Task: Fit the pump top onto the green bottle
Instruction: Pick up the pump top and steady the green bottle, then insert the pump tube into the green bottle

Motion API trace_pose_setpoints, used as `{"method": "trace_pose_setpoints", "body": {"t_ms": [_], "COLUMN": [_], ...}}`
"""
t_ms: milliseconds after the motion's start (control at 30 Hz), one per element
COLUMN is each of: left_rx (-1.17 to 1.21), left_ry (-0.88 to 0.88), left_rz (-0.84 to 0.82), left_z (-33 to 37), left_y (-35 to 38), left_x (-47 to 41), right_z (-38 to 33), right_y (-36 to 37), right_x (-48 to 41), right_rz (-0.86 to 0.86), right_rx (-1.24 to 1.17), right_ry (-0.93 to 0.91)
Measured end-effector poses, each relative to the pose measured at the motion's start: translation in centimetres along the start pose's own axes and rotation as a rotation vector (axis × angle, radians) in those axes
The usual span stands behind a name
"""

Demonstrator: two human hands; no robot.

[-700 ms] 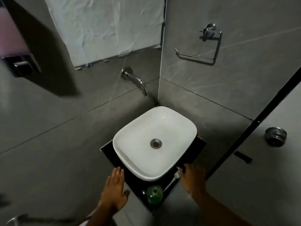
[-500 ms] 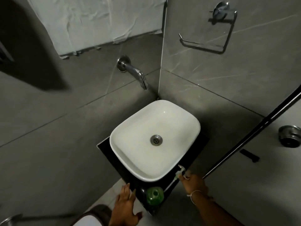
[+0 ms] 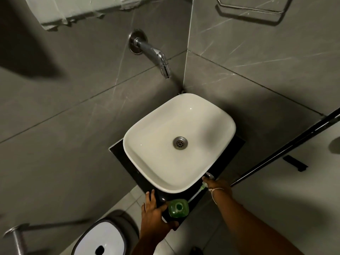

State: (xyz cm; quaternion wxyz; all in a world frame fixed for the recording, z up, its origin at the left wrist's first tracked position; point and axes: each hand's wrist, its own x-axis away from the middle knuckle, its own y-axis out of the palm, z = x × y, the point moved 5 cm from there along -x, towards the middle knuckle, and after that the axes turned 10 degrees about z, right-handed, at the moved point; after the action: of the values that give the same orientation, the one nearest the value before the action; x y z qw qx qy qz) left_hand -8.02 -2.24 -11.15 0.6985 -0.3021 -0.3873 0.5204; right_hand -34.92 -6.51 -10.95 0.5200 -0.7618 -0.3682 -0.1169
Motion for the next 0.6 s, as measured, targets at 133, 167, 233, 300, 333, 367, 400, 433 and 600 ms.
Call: {"method": "trace_pose_setpoints", "body": {"t_ms": [133, 167, 233, 300, 333, 367, 400, 433, 600], "left_rx": [0.04, 0.047, 0.06, 0.069, 0.067, 0.063, 0.06, 0.056, 0.0], "left_ry": [-0.005, -0.007, -0.008, -0.003, 0.0, 0.0, -0.002, -0.007, -0.024], "left_rz": [0.044, 0.053, 0.069, 0.085, 0.087, 0.086, 0.081, 0.076, 0.063], "left_z": [0.3, 0.4, 0.5, 0.4, 0.4, 0.4, 0.4, 0.4, 0.3], "left_y": [0.0, 0.0, -0.1, -0.1, -0.2, -0.2, -0.2, -0.2, -0.2], "left_x": [-0.1, -0.1, -0.1, -0.1, 0.0, 0.0, 0.1, 0.0, 0.0], "right_z": [0.4, 0.6, 0.8, 0.6, 0.4, 0.2, 0.0, -0.2, -0.5], "right_y": [0.8, 1.0, 1.3, 0.8, 0.1, -0.7, -2.0, -3.5, -9.0], "right_x": [-0.2, -0.2, 0.1, 0.6, 1.1, 1.8, 2.8, 4.0, 12.1], "right_rz": [-0.039, -0.067, -0.139, -0.156, -0.145, -0.117, -0.069, 0.0, 0.302], "right_rx": [-0.141, -0.164, -0.186, -0.268, -0.315, -0.359, -0.388, -0.38, -0.392], "right_ry": [0.029, 0.049, 0.101, 0.113, 0.104, 0.081, 0.042, -0.015, -0.352]}}
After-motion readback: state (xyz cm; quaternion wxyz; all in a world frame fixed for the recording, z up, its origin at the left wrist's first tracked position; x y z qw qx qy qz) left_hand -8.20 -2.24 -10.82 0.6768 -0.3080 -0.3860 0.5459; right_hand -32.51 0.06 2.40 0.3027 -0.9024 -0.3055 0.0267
